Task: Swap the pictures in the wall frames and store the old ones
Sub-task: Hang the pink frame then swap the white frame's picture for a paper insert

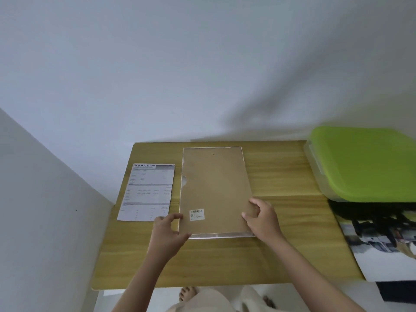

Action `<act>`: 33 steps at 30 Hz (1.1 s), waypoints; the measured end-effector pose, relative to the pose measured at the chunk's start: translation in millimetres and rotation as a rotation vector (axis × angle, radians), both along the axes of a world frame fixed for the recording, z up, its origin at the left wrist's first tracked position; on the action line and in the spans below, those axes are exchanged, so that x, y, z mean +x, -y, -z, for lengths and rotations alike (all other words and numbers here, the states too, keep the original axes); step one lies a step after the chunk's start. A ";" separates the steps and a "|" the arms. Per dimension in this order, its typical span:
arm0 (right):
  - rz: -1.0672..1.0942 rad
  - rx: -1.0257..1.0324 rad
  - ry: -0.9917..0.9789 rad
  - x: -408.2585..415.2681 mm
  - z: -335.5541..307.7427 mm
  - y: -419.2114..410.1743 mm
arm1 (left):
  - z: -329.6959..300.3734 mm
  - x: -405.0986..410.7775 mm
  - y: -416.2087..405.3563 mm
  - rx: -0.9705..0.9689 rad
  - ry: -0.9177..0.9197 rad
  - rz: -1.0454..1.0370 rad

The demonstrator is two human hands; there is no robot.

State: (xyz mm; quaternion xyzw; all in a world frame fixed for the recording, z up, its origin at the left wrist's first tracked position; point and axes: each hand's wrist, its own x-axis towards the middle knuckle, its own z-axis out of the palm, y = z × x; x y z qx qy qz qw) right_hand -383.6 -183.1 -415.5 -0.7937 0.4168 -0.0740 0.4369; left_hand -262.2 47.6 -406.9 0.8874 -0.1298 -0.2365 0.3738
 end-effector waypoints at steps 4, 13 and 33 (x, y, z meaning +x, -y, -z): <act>0.003 -0.003 -0.024 -1.0 3.5 -0.8 | 2.3 2.5 1.7 0.066 0.037 0.065; -0.079 -0.028 -0.021 -4.1 9.5 5.2 | 8.1 3.1 5.2 0.153 0.151 0.145; -0.254 0.081 0.026 -16.2 22.1 31.4 | 26.4 18.7 3.2 0.030 0.108 0.123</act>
